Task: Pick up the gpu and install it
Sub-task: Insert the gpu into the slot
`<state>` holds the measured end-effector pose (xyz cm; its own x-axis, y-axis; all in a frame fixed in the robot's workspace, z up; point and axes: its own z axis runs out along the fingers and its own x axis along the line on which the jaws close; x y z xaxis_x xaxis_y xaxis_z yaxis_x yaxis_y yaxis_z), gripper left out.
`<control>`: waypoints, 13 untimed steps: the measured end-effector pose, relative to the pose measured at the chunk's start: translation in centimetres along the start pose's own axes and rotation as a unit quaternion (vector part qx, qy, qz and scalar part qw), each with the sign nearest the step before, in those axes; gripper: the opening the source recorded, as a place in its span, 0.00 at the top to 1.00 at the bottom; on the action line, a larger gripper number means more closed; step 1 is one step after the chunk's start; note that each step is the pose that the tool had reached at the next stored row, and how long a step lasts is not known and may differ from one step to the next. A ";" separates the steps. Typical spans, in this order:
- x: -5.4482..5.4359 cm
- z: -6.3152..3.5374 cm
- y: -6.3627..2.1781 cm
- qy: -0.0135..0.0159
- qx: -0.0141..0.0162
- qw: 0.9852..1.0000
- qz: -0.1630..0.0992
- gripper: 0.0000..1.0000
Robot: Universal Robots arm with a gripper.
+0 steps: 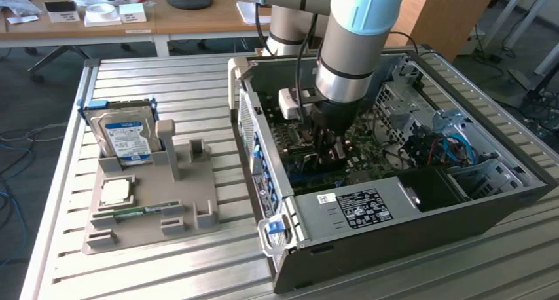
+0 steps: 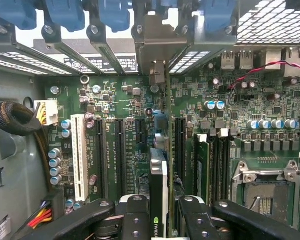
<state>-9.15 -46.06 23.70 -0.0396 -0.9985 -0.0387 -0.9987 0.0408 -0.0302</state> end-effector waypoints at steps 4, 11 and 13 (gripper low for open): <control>0.0 0.05 0.01 0.000 0.000 1.000 0.000 0.73; 0.0 0.06 0.01 0.000 0.000 1.000 0.000 0.73; 0.0 0.06 0.01 0.000 0.000 1.000 0.000 0.73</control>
<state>-9.16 -46.07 23.64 -0.0397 -0.9985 -0.0384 -0.9987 0.0408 -0.0300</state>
